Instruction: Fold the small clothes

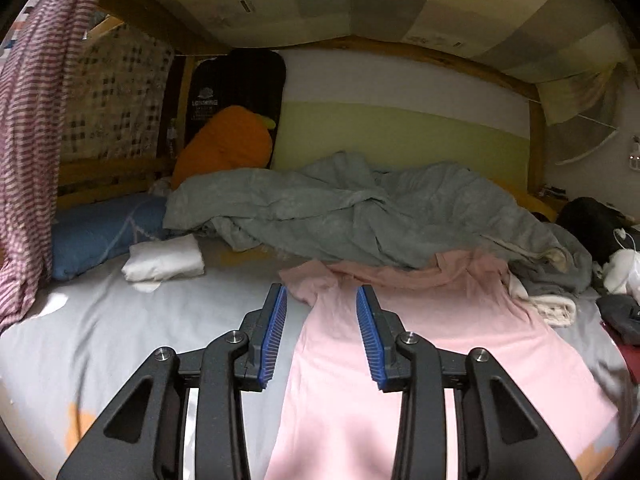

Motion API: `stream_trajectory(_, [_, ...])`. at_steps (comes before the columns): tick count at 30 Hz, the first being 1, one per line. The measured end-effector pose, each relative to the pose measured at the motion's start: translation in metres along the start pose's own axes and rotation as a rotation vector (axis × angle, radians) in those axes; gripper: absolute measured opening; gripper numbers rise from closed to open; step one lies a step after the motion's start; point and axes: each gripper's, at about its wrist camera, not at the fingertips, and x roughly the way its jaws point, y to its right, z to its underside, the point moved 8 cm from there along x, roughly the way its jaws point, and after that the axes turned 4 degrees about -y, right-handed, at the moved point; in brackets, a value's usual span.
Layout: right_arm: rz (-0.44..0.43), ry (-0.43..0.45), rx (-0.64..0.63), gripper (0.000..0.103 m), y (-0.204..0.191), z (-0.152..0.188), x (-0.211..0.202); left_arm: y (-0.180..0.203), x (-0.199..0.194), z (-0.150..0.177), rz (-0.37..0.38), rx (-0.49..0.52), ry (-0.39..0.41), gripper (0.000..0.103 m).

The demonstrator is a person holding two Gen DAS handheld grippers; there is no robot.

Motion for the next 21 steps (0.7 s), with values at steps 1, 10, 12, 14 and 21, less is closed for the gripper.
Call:
stream_trajectory(1, [0.013, -0.011, 0.008, 0.042, 0.005, 0.012, -0.007, -0.001, -0.002, 0.009, -0.002, -0.002, -0.025, 0.035])
stream_trajectory(10, [0.056, -0.246, 0.124, 0.042, 0.047, 0.114, -0.005, -0.010, 0.013, 0.116, -0.066, -0.043, -0.322, 0.029])
stream_trajectory(12, [0.042, -0.273, 0.151, 0.042, 0.052, 0.127, -0.006, -0.014, 0.013, 0.123, -0.085, -0.044, -0.340, 0.029])
stream_trajectory(14, [-0.017, -0.294, 0.197, 0.042, 0.053, 0.136, -0.005, -0.018, 0.014, 0.134, -0.087, -0.069, -0.373, 0.029])
stream_trajectory(21, [-0.039, -0.353, 0.202, 0.035, 0.047, 0.146, 0.006, -0.025, 0.002, 0.160, -0.064, -0.179, -0.443, 0.029])
